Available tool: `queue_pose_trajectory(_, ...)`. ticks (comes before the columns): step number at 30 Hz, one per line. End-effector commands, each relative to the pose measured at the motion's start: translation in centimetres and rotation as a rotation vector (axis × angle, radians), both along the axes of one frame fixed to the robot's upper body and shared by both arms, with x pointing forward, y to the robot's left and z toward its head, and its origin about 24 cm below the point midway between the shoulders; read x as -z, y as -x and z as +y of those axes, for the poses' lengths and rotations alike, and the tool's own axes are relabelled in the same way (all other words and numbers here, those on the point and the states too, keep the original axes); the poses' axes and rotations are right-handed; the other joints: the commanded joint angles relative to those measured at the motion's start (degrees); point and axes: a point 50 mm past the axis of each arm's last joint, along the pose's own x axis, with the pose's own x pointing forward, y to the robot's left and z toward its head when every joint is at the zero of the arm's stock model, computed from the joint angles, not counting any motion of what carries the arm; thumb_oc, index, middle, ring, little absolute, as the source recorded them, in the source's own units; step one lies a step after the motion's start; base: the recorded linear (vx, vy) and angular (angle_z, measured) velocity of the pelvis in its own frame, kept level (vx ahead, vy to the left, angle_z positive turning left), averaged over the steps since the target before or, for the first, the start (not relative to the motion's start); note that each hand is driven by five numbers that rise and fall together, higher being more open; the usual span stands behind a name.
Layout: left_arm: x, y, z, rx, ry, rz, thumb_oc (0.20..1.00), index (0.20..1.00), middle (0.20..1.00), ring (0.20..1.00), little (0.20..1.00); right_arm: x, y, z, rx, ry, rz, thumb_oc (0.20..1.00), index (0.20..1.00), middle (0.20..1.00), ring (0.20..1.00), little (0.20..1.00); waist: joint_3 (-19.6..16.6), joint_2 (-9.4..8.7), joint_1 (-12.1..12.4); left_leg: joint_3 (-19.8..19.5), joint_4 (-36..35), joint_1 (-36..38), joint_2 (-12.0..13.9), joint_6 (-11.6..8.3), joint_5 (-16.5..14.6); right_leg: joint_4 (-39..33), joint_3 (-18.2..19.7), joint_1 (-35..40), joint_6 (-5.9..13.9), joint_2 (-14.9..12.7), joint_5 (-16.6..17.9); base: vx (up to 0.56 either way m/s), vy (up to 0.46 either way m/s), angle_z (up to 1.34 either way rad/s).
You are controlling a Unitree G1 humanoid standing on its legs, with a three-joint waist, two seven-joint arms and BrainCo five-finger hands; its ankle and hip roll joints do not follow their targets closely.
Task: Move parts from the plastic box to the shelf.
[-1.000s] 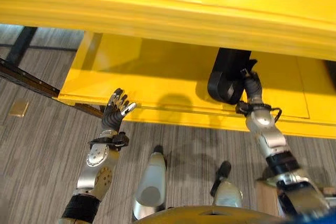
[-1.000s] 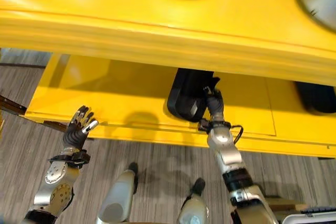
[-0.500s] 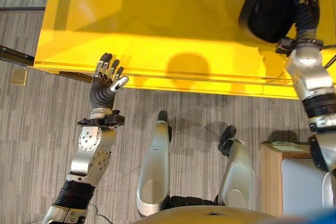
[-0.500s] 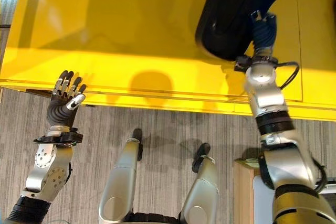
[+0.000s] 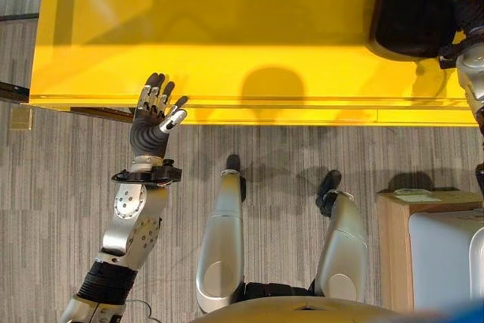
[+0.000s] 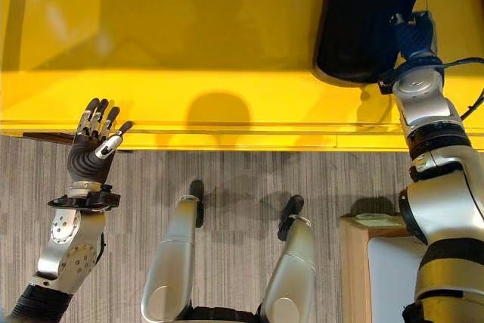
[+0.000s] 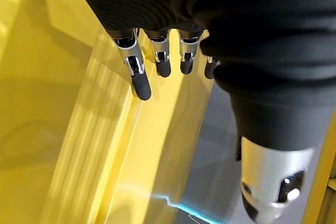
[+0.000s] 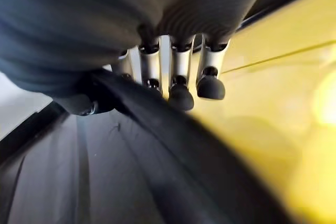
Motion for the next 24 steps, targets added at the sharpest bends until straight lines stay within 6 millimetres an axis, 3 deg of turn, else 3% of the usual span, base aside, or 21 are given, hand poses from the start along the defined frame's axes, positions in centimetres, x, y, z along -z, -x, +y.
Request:
queue_pose_trajectory(1,3.4,0.7,-1.9,0.117,-0.019,0.157,1.0,1.0,1.0,1.0,1.0,-5.1,0.9,-0.2,0.006,0.053,-0.145,0.2,0.2,0.2,0.2,0.2,-2.09,1.17,-0.47,-0.73,-3.09,0.89,3.77,-2.51,1.97,6.82,0.25,1.66,-1.44,1.32,-6.65,0.0,0.0,0.0)
queue_pose_trajectory(11,3.2,0.2,-2.4,0.133,-0.022,0.141,1.0,1.0,1.0,1.0,1.0,-5.8,1.6,-2.1,0.125,-0.008,-0.138,0.2,0.2,0.2,0.2,0.2,-1.75,1.61,0.08,-0.8,-3.68,1.22,3.39,-2.32,2.19,6.74,-0.32,2.2,-1.44,1.35,-6.92,0.0,-0.003,-0.01)
queue_pose_trajectory(24,2.6,-0.2,-2.7,0.129,-0.019,0.117,1.0,1.0,1.0,1.0,1.0,-8.1,1.2,-0.5,0.107,0.022,-0.172,0.2,0.2,0.2,0.2,0.2,-1.22,1.47,0.97,-1.76,-3.65,0.97,2.63,-2.05,2.33,7.56,-0.92,2.85,-1.69,1.28,-7.7,0.0,-0.001,0.01)
